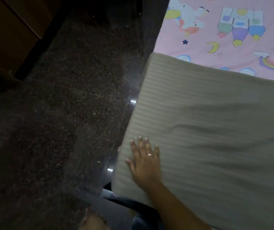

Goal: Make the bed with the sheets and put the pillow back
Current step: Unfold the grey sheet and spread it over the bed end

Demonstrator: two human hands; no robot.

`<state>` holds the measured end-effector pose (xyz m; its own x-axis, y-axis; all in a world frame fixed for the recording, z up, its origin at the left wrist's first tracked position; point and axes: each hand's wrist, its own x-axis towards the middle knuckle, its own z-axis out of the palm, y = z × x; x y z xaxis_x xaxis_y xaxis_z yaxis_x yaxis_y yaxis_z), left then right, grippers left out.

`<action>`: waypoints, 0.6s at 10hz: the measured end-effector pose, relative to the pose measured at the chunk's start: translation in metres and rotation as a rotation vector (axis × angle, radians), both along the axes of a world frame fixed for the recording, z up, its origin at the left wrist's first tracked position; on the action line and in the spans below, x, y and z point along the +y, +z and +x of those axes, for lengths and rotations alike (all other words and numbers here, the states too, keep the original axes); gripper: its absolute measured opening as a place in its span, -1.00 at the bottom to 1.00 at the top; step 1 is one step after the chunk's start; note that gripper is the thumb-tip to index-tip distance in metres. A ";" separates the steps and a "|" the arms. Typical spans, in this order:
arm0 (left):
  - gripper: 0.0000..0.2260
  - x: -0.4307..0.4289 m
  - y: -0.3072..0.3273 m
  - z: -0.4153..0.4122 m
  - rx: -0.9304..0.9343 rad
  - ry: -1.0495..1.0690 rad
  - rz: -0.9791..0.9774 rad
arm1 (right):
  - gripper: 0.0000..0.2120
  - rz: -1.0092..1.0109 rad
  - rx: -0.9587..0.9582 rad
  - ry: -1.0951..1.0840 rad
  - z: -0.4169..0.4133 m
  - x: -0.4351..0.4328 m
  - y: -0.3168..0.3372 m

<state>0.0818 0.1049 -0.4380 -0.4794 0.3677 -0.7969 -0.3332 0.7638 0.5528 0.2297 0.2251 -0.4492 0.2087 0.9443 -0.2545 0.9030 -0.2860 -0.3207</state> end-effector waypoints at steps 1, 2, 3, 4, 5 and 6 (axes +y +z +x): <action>-0.72 0.086 -0.024 -0.151 0.371 -0.163 0.113 | -0.46 0.013 0.035 0.294 -0.041 0.019 0.007; -0.76 0.181 0.006 -0.019 0.357 0.003 0.226 | -0.50 0.149 0.117 0.500 -0.024 0.058 0.006; -0.87 0.230 0.011 0.032 0.440 -0.410 0.321 | -0.49 0.296 0.054 0.256 0.044 0.084 -0.003; -0.83 0.258 0.014 0.103 0.528 -0.906 0.444 | -0.43 0.175 -0.087 -0.145 0.156 0.093 -0.011; -0.61 0.273 0.006 0.155 0.616 -1.255 0.545 | -0.40 0.001 -0.240 -0.438 0.250 0.065 -0.022; -0.48 0.279 0.000 0.197 0.898 -1.578 0.580 | -0.35 -0.169 -0.229 -0.637 0.300 0.040 -0.022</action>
